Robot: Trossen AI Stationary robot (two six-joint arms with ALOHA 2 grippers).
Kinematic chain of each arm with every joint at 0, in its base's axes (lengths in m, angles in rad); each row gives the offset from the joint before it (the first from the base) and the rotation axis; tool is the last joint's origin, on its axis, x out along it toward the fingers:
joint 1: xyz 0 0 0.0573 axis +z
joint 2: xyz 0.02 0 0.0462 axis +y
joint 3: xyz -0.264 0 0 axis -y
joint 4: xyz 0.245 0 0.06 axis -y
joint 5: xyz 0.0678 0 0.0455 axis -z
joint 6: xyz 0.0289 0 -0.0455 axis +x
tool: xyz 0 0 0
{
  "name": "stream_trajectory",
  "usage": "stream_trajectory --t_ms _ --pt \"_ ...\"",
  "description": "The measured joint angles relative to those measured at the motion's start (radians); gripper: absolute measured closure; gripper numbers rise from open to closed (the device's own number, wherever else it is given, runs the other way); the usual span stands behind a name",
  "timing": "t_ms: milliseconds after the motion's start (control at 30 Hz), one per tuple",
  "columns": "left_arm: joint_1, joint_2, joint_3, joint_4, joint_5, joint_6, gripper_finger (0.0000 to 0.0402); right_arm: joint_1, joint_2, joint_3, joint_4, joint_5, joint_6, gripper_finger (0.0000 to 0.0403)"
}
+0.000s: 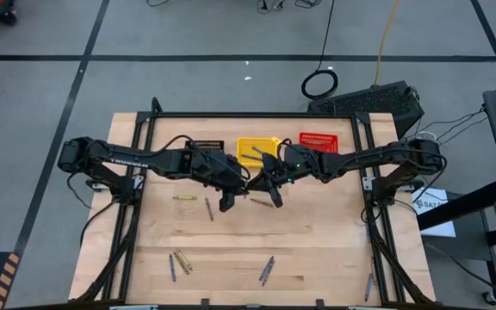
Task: Sort crayons
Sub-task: Put the green crayon into the black bin
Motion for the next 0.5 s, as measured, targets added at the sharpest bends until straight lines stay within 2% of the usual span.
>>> stream_trajectory --t_ms 133,333,500 --pt "0.0 0.0 0.0 -0.01 -0.006 0.019 0.0323 -0.001 0.0 0.0 0.0 0.0 0.0 0.0403" --pt "0.0 0.0 0.0 -0.028 -0.005 0.023 0.0387 -0.001 0.0 0.0 0.001 0.0 -0.003 0.0403" --pt "0.0 0.0 0.001 -0.044 -0.006 0.044 0.0391 0.0 0.0 -0.001 0.003 0.001 -0.003 0.0403"
